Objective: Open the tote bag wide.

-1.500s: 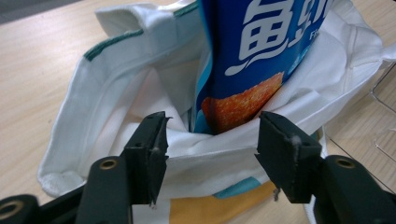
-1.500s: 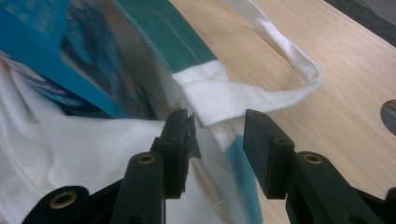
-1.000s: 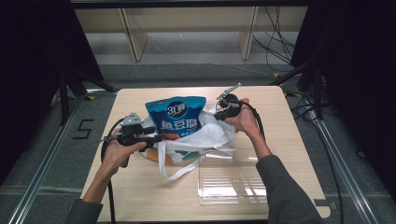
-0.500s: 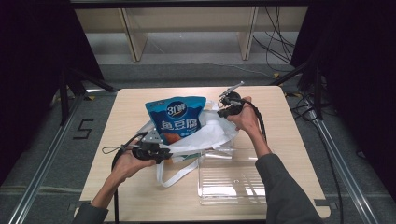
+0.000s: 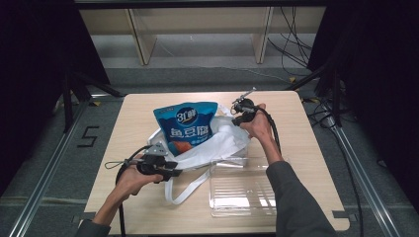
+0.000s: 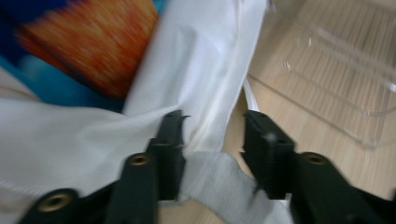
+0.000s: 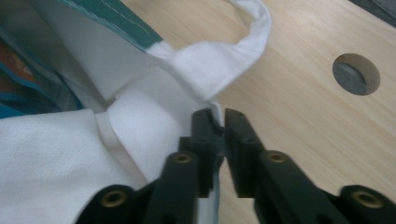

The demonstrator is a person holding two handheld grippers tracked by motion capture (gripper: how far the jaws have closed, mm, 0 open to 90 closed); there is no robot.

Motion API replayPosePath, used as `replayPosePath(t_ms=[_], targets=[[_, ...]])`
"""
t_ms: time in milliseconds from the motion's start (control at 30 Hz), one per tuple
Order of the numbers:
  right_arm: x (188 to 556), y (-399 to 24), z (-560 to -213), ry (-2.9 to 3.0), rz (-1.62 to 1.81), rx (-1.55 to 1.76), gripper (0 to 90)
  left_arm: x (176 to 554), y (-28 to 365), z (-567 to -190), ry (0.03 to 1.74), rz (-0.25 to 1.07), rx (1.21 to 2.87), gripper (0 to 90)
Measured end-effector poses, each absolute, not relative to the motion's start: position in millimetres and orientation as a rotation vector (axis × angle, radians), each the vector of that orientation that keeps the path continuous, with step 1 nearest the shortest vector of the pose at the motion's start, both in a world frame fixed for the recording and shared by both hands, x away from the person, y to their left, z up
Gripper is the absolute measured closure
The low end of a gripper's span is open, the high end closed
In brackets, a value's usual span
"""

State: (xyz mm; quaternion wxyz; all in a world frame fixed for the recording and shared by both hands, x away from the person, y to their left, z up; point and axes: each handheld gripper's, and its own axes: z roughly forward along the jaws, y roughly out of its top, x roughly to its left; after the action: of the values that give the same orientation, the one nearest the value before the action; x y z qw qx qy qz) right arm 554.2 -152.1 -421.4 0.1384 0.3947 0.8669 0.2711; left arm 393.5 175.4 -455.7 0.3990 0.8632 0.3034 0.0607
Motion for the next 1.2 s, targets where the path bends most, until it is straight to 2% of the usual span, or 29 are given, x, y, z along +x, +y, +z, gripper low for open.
replayPosePath(t_ms=[33,67,167,200,233,300,367,433,500,533,700,800,1133,1167,1200], targets=[[554,-152,-421,2.507,0.784,1.141,76.6,393,178,-450,0.78,0.174,2.159,54.6],[552,-155,-414,2.484,0.838,1.127,71.4,394,186,-437,0.79,0.207,2.105,51.0],[547,-156,-405,2.482,0.856,1.176,66.3,396,195,-422,0.801,0.262,2.055,46.3],[545,-159,-399,2.452,0.938,1.124,65.4,400,207,-408,0.831,0.323,2.018,45.4],[545,-159,-399,2.452,0.938,1.124,65.4,400,207,-408,0.831,0.323,2.018,44.7],[541,-162,-391,2.457,0.951,1.112,64.7,407,216,-398,0.892,0.406,1.968,44.0],[538,-164,-386,2.452,0.977,1.11,64.6,416,224,-393,0.95,0.487,1.955,45.1],[537,-165,-386,2.462,0.981,1.11,64.0,428,231,-392,0.959,0.563,2.009,45.3],[537,-168,-390,2.472,0.943,1.104,63.9,439,232,-396,0.988,0.579,2.037,50.9],[537,-168,-390,2.472,0.943,1.104,63.9,446,234,-398,0.99,0.59,2.063,50.9],[536,-171,-396,2.498,0.906,1.117,65.7,472,236,-413,1.063,0.561,2.006,77.7],[536,-171,-399,2.495,0.903,1.124,68.0,485,238,-426,1.155,0.516,1.967,86.7],[534,-169,-403,2.517,0.888,1.123,69.4,498,244,-458,1.212,0.434,2.016,87.0],[533,-169,-401,2.509,0.908,1.101,69.3,497,245,-456,1.216,0.428,2.006,86.1],[532,-170,-397,2.488,0.937,1.089,67.3,496,246,-454,1.212,0.426,1.999,78.4]])
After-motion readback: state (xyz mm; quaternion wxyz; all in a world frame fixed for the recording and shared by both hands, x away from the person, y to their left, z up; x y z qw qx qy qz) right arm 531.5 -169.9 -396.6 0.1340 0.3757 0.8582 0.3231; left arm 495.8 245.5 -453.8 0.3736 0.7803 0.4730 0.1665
